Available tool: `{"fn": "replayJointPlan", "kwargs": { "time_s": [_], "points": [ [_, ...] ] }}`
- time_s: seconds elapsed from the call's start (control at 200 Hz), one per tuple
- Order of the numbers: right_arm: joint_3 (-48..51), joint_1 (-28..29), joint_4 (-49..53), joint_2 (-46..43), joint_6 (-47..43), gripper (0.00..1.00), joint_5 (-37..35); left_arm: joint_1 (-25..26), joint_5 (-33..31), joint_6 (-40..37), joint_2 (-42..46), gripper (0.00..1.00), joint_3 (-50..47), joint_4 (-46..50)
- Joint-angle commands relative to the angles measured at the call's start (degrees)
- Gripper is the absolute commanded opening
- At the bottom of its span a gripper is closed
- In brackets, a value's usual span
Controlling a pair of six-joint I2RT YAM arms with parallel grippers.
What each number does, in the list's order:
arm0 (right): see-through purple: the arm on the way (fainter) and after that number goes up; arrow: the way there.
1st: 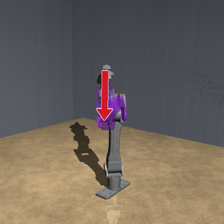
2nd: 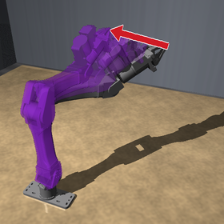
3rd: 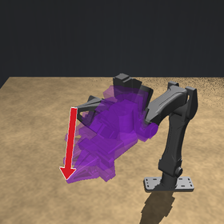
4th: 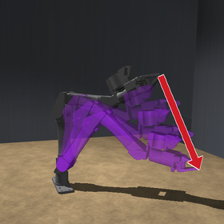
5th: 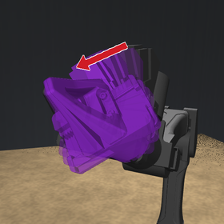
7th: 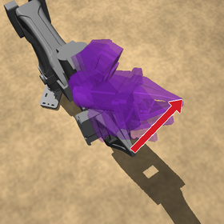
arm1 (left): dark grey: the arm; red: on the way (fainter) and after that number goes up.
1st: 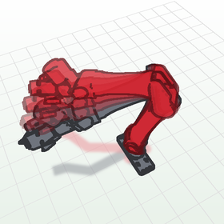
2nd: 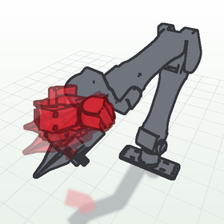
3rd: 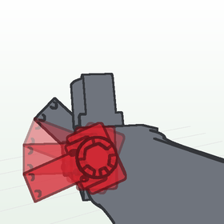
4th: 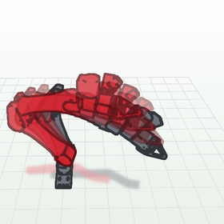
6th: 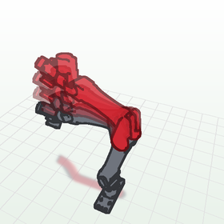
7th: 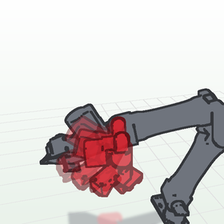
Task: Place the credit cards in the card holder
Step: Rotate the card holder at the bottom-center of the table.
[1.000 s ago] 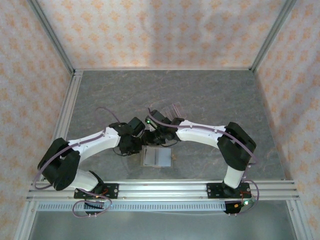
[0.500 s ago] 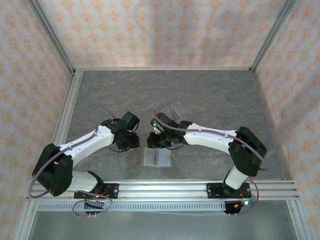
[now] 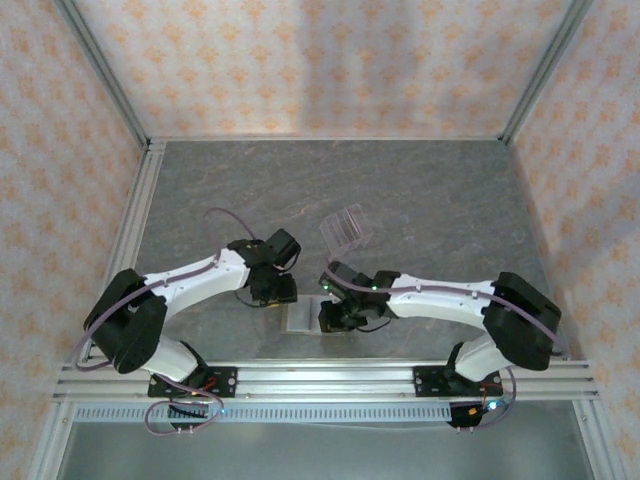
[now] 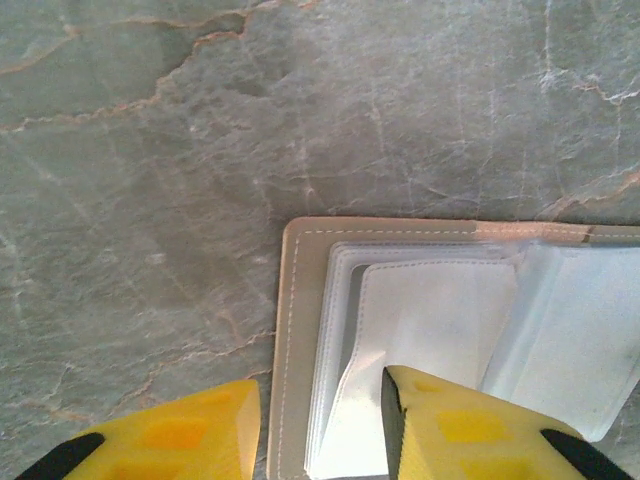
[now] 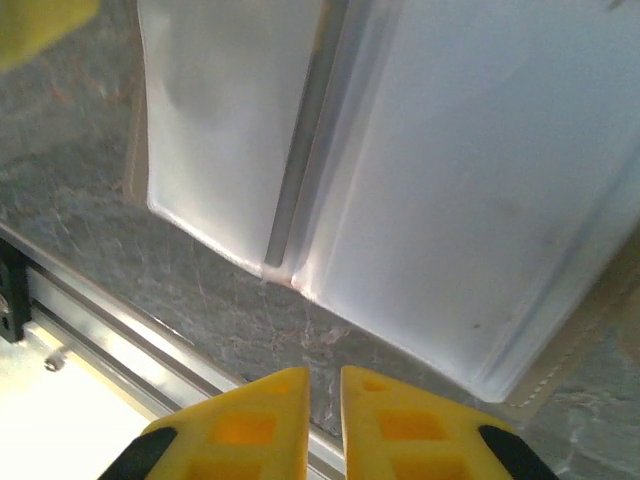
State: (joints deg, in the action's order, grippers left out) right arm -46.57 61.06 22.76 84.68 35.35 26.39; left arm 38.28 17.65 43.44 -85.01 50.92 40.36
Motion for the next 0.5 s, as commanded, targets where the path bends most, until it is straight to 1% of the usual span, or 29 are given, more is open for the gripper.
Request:
{"fn": "replayJointPlan", "kwargs": {
  "time_s": [0.0,0.11,0.195,0.295,0.405,0.495],
  "points": [
    [-0.5,1.1,2.2,2.5,-0.8,0.17,-0.9,0.6,-0.2,-0.6,-1.3,0.39,2.1,-0.8],
    [-1.5,2.3,3.5,4.4,-2.3,0.19,-0.9,0.7,-0.3,-0.6,-1.9,0.40,2.3,-0.8],
    [-2.1,3.0,4.9,7.1,-3.2,0.19,-1.0,0.8,-0.3,-0.4,-2.0,0.41,2.3,-0.8],
    [-1.8,3.3,4.3,8.6,-2.9,0.19,-1.3,0.8,-0.7,-0.1,-1.6,0.42,2.0,-0.7],
    [-1.7,2.8,3.8,8.8,-2.2,0.19,-3.3,0.9,-1.0,0.1,-1.1,0.43,1.5,-0.5],
    [-1.2,1.1,3.3,8.9,-1.8,0.19,-4.0,0.9,-1.1,0.4,-0.7,0.44,1.0,-0.7]
  ]
}}
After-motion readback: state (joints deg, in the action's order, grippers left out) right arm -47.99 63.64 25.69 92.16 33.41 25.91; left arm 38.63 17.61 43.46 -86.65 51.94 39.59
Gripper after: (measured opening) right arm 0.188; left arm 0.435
